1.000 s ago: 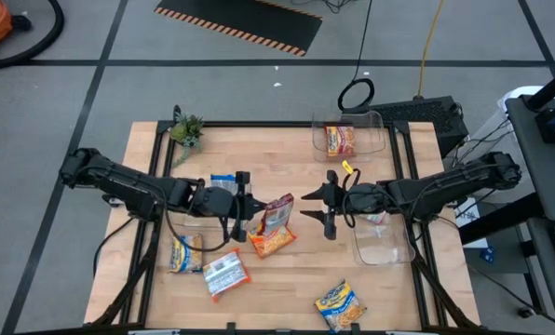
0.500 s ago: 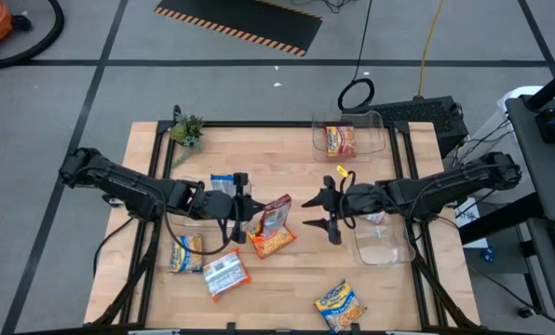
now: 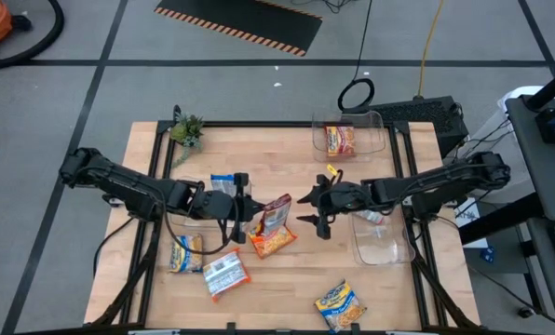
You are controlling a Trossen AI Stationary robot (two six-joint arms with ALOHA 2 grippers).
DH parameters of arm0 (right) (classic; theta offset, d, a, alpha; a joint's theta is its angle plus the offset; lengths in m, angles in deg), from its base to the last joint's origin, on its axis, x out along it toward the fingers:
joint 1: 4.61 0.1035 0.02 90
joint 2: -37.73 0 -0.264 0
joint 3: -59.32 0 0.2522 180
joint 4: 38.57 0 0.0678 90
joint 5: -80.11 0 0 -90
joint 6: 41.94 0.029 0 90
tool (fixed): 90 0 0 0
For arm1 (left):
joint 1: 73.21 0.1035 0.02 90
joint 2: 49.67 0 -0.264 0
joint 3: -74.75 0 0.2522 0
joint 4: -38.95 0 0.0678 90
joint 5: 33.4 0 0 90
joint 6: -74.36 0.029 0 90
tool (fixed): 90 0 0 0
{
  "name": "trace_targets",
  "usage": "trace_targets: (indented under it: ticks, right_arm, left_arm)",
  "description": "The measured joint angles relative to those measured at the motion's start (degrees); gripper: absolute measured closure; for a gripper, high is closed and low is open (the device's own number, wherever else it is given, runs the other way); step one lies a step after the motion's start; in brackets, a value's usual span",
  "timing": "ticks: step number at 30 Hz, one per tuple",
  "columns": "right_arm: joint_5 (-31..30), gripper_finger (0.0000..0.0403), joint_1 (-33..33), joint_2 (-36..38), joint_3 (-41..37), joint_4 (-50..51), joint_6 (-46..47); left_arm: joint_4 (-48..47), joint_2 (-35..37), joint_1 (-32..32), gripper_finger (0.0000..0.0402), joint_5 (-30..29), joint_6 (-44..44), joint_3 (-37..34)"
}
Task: Sort Maruchan noodles
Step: Put the red noodle pack into the top transparent bin
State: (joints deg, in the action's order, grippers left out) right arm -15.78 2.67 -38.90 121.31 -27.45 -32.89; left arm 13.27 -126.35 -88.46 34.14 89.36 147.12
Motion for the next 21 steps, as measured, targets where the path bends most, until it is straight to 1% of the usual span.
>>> trace_targets:
  ticks: [5,8,12,17,19,21]
  right_arm:
    - [0.7,0.0158,-0.9,-0.5,0.0,-0.2,-0.9]
    - [3.1,0.0156,-1.7,-0.5,0.0,-0.2,-0.8]
    - [4.1,0.0156,-2.9,-2.1,0.0,-0.5,-1.0]
    - [14.2,0.0156,-3.6,-4.4,0.0,-5.6,-1.2]
    - [16.5,0.0156,-3.5,-5.0,0.0,-7.8,-1.4]
    - [16.7,0.0156,-3.5,-5.1,0.0,-9.4,-1.6]
  left_arm:
    - [-0.1,0.0,-1.5,0.0401,0.7,4.1,0.0]
    - [0.4,0.0,-2.5,0.0401,1.0,6.7,0.0]
    - [2.8,0.0,-3.8,0.0401,1.0,9.5,0.0]
    - [3.0,0.0,-5.0,0.0401,1.0,10.6,0.0]
    - [3.0,0.0,-5.4,0.0401,1.0,10.5,0.0]
    - [3.0,0.0,-5.7,0.0401,1.0,10.7,0.0]
